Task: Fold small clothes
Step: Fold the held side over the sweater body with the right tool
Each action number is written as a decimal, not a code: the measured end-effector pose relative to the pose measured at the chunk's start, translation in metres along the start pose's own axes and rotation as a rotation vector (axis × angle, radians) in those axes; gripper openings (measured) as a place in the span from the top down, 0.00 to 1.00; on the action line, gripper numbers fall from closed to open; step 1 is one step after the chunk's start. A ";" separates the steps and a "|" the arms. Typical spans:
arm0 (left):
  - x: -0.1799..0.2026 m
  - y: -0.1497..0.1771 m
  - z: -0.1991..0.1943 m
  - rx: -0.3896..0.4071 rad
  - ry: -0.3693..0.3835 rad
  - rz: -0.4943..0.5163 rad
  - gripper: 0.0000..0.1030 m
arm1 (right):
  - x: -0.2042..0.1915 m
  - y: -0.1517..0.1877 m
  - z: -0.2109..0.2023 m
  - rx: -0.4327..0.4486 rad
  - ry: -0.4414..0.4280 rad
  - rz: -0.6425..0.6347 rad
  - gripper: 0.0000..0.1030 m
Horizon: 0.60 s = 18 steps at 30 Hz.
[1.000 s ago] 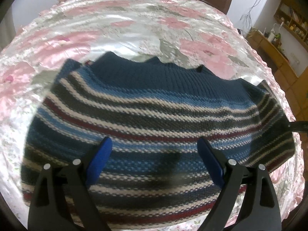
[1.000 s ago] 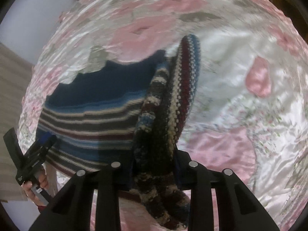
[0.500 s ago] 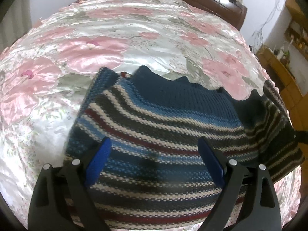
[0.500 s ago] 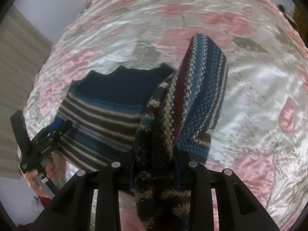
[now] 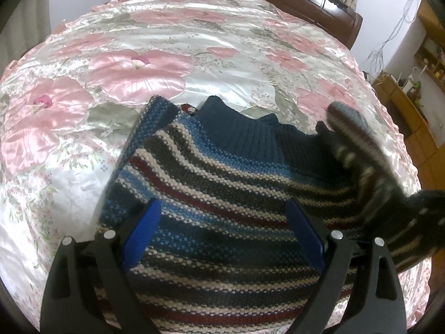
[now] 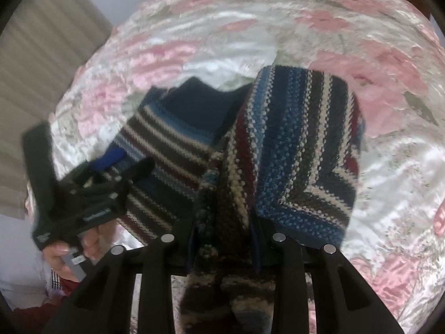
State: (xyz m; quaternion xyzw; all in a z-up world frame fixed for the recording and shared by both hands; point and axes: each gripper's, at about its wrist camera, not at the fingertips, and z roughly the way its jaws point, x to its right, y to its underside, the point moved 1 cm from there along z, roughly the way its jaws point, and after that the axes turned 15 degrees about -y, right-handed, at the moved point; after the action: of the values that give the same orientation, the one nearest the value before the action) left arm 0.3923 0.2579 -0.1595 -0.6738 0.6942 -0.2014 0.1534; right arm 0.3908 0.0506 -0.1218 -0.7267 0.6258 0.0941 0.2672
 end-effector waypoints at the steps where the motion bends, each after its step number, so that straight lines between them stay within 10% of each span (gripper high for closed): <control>1: -0.001 0.000 0.000 -0.002 0.002 -0.003 0.12 | 0.002 0.001 0.010 -0.012 0.000 0.008 0.69; 8: -0.001 0.000 0.008 -0.024 0.010 -0.006 0.12 | 0.007 0.009 0.039 -0.059 -0.088 0.051 0.56; 18: 0.034 0.014 0.002 -0.082 0.161 0.032 0.12 | 0.043 0.047 -0.038 0.079 -0.101 0.173 0.56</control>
State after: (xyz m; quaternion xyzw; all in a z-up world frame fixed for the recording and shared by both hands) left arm 0.3792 0.2245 -0.1662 -0.6499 0.7227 -0.2237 0.0725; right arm 0.3469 -0.0085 -0.1229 -0.6533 0.6751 0.1287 0.3175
